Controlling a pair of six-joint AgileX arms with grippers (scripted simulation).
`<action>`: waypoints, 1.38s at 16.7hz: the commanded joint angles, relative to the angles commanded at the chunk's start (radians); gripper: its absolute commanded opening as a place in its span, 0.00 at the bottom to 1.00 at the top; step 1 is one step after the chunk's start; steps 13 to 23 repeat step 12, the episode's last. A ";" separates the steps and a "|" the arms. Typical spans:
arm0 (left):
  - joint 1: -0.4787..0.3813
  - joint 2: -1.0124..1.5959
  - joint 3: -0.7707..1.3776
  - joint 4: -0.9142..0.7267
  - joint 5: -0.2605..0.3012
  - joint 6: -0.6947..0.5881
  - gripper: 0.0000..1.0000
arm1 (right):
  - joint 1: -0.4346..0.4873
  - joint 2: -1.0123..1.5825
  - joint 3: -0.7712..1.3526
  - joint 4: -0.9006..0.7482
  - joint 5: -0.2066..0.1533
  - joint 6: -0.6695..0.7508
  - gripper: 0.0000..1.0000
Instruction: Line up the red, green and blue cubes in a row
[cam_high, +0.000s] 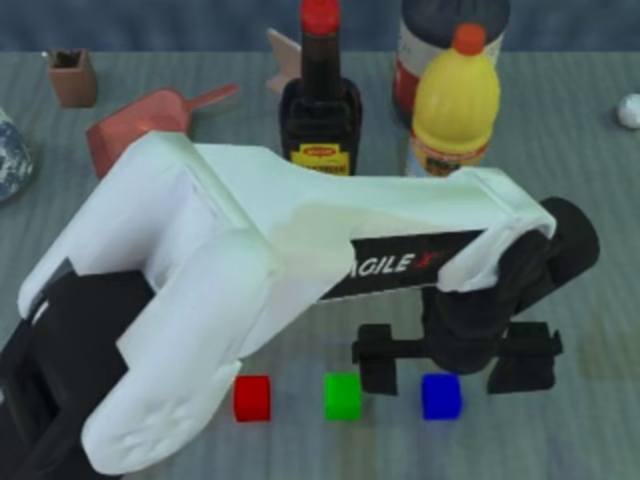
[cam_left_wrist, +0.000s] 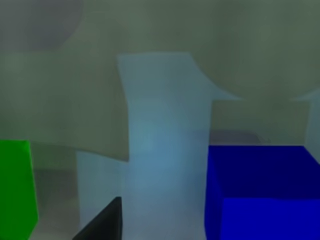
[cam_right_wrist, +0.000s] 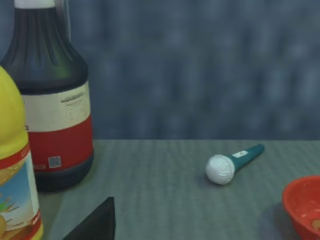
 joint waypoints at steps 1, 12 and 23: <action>0.000 0.000 0.000 0.000 0.000 0.000 1.00 | 0.000 0.000 0.000 0.000 0.000 0.000 1.00; 0.013 -0.067 0.168 -0.235 -0.001 -0.008 1.00 | 0.000 0.000 0.000 0.000 0.000 0.000 1.00; 0.013 -0.067 0.168 -0.235 -0.001 -0.008 1.00 | 0.000 0.000 0.000 0.000 0.000 0.000 1.00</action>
